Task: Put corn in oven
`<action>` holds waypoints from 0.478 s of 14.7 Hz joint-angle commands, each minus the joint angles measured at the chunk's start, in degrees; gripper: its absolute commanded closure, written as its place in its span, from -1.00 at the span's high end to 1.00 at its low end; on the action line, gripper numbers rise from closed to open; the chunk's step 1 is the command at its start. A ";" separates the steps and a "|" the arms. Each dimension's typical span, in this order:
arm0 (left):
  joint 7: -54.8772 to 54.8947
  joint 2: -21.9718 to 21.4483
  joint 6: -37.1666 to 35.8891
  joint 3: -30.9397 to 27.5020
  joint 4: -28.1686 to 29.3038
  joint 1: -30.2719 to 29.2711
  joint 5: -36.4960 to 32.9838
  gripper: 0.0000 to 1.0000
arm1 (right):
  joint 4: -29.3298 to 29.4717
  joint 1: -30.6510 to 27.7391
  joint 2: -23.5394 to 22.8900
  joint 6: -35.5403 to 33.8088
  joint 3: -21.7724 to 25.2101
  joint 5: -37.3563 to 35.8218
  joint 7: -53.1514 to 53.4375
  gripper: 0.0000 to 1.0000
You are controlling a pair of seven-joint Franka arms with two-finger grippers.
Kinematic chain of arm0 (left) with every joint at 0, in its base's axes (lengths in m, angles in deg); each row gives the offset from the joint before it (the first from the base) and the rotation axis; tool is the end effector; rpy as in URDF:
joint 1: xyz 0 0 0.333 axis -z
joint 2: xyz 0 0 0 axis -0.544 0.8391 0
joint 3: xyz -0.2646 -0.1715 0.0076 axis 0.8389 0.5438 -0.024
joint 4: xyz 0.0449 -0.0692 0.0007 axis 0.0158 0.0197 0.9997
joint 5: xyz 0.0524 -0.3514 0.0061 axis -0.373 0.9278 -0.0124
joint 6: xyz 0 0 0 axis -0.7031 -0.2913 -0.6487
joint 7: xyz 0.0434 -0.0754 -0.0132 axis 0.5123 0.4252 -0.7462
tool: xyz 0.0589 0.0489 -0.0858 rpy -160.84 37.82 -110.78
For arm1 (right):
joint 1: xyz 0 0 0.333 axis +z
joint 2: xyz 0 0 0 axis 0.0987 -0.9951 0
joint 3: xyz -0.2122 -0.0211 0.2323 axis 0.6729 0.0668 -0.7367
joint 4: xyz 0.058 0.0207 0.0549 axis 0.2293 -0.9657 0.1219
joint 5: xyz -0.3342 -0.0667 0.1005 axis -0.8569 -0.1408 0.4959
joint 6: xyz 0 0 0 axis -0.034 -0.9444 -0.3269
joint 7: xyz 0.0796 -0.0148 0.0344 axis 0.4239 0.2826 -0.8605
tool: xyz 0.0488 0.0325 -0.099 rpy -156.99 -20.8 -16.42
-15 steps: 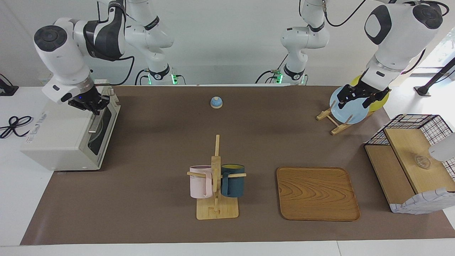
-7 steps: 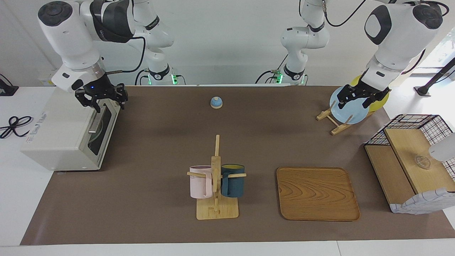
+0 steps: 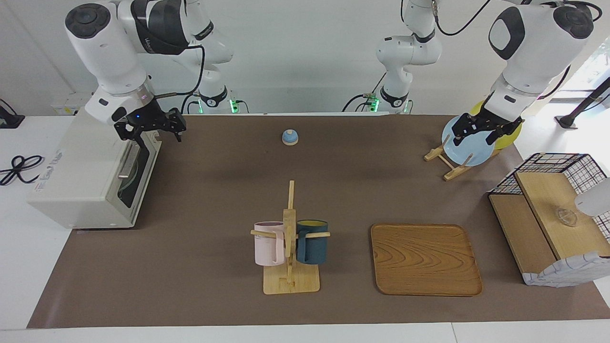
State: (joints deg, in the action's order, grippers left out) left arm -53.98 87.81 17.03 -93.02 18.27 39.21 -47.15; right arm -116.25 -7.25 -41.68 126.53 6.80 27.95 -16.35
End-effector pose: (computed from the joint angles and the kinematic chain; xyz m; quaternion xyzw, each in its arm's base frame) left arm 0.5147 -0.0269 0.5756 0.9996 -0.0243 -0.0145 0.0100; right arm 0.5089 0.0136 0.5647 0.9928 0.1099 -0.0434 0.0167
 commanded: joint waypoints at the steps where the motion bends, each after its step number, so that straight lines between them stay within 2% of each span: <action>1: 0.24 -0.50 0.43 0.49 0.09 -0.54 -1.23 1.00 | 1.97 -0.44 -0.60 -3.21 -0.54 1.70 0.86 1.00; 7: 0.24 -0.50 0.43 0.49 0.09 -0.54 -1.23 1.00 | 2.50 0.71 -0.78 -3.57 -0.63 1.88 3.14 1.00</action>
State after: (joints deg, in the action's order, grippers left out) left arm -53.98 87.81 17.03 -93.02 18.27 39.21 -47.15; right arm -115.27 -6.50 -41.68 124.83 6.57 28.26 -14.54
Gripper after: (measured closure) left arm 0.000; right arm 0.000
